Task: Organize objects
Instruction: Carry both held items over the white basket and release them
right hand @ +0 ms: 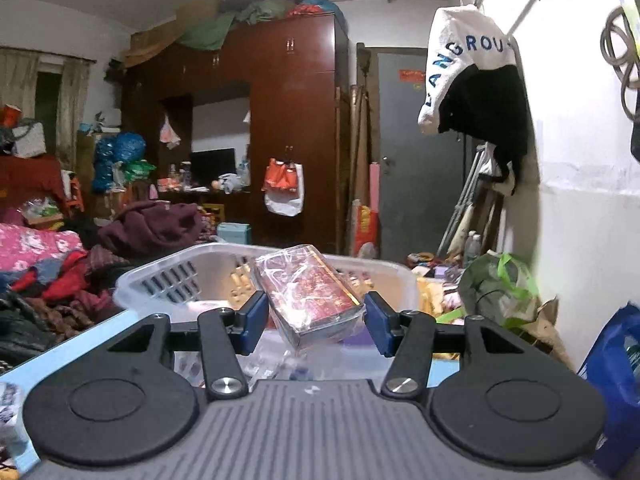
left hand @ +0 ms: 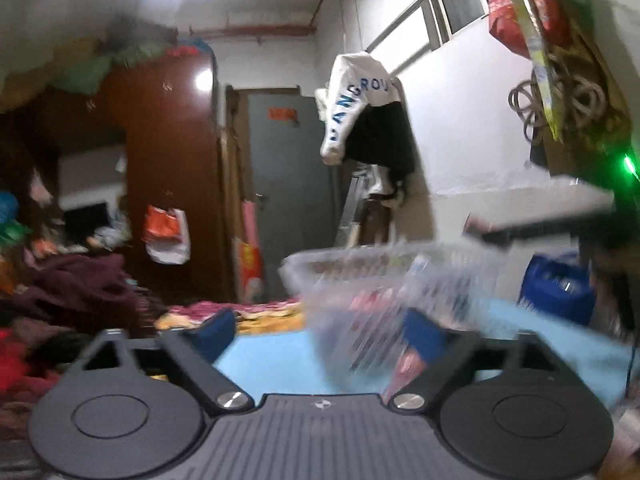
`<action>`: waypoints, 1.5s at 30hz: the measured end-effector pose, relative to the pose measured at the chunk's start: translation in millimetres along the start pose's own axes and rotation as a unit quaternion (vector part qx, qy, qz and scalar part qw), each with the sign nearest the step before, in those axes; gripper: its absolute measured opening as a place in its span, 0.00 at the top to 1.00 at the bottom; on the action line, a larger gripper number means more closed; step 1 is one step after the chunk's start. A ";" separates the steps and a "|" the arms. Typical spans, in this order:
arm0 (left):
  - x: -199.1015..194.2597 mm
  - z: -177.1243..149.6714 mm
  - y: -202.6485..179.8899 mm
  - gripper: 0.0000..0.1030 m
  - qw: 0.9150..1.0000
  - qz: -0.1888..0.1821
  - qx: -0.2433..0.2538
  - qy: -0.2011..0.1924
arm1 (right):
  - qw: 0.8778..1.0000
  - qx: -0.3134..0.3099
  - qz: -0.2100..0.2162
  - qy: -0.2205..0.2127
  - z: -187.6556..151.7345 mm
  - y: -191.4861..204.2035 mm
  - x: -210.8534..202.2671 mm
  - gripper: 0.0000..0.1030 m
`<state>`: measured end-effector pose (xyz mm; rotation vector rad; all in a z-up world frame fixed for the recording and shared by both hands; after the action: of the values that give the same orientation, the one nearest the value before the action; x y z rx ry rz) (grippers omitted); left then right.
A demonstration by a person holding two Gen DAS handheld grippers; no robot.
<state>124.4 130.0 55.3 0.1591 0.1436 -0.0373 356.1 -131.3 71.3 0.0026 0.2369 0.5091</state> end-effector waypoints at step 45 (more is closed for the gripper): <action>91.4 2.5 -45.1 0.00 0.996 -0.051 -0.057 0.036 | 0.994 -0.019 -0.090 -0.054 -42.3 12.7 -26.7 0.00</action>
<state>212.9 82.7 37.5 0.0388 0.2244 -0.1258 317.9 -135.5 36.9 -0.0278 0.1211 0.3326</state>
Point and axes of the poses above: each gripper's, at about its wrist camera, not at the fingertips, and x roughly the way its jaws point, y to its left, z to its top, the point moved 10 cm from there along x, roughly the way its jaws point, and after that the axes turned 4 degrees about x, right-handed, at the moved point
